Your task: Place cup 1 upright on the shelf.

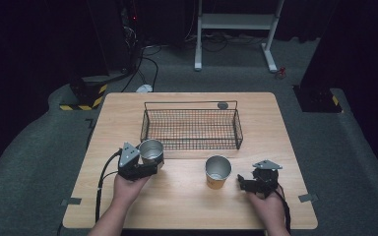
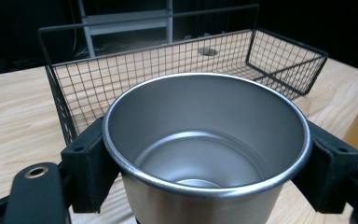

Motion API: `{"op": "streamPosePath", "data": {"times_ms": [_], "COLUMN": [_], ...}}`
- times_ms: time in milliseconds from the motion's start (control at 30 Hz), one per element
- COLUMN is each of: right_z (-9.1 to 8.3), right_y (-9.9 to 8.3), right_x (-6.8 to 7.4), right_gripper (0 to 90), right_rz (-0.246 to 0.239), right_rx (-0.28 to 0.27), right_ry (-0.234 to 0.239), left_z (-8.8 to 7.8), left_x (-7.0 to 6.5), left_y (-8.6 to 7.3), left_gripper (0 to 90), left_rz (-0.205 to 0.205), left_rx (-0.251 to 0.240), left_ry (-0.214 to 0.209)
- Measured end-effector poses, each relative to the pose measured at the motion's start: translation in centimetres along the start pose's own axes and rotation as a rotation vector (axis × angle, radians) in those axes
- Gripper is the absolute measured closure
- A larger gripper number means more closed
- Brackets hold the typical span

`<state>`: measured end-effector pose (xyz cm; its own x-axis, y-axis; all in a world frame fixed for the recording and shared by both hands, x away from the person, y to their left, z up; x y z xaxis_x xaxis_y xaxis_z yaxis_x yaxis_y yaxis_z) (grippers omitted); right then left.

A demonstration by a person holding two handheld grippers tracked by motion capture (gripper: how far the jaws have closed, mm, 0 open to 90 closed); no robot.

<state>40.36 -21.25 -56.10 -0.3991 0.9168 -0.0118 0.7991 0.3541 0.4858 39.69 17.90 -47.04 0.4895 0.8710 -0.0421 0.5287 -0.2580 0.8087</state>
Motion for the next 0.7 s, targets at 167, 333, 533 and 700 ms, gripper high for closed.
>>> {"op": "streamPosePath", "data": {"times_ms": [167,333,533,700], "right_z": [0.0,0.0,0.0,0.0], "right_y": [0.0,0.0,0.0,0.0], "right_x": [0.0,0.0,0.0,0.0], "right_gripper": [7.2,7.2,7.2,7.2], "right_rz": [0.0,0.0,0.0,-0.001], "right_rx": [0.0,0.0,0.0,0.0], "right_ry": [0.0,0.0,0.0,0.0], "left_z": [0.2,0.5,0.9,1.0], "left_x": [0.0,0.3,0.7,1.2], "left_y": [1.0,1.9,2.9,3.8], "left_gripper": [18.8,18.8,18.8,18.8], "left_rz": [0.002,0.001,-0.013,-0.035], "left_rx": [-0.002,-0.003,-0.007,-0.015], "left_ry": [-0.004,-0.006,-0.011,-0.018]}}
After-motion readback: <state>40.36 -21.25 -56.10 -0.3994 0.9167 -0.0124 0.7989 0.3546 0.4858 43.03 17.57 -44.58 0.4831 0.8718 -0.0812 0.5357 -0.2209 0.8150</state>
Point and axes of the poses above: each handheld gripper's, and its own axes: z roughly forward along the jaws, y roughly out of its top, x roughly to its left, the point moved 5 cm from there along z, roughly forward along the jaws, and after that the axes turned 15 degrees about x, right-handed, at the moved point
